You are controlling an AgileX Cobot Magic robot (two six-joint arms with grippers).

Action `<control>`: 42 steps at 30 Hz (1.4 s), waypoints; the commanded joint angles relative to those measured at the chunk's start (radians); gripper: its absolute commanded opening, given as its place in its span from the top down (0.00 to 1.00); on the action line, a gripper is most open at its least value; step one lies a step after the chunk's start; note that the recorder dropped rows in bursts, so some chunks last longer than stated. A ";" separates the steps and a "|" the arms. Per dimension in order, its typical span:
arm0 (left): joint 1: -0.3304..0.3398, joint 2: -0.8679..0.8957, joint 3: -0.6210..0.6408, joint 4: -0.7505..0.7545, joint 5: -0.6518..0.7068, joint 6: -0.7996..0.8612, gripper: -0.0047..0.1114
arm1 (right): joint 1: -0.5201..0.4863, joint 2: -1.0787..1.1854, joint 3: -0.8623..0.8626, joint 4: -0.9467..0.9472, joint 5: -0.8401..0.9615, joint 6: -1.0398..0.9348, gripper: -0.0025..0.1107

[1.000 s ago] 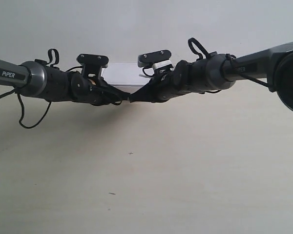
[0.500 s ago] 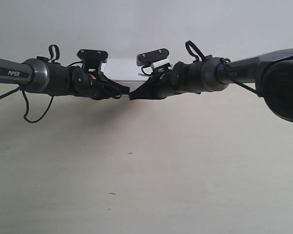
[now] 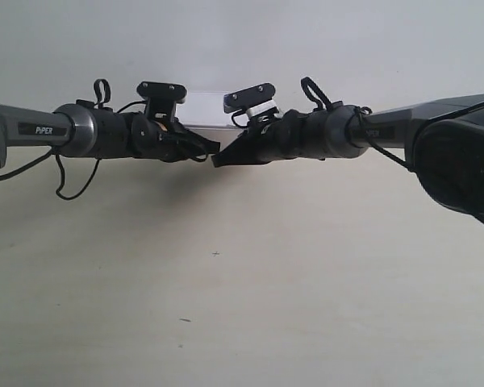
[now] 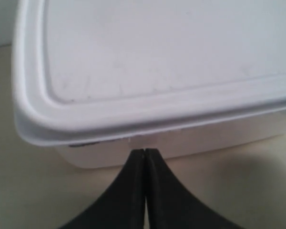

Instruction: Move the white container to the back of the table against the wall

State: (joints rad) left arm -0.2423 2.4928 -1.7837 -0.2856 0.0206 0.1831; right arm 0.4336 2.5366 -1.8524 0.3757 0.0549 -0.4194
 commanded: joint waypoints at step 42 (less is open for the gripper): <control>0.000 -0.226 0.105 0.076 0.294 0.028 0.96 | -0.022 -0.238 -0.016 -0.184 0.494 0.080 0.98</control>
State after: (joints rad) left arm -0.2404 2.3422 -1.7603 -0.2275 0.3383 0.2058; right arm 0.4191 2.3549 -1.8601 0.3008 0.4470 -0.4413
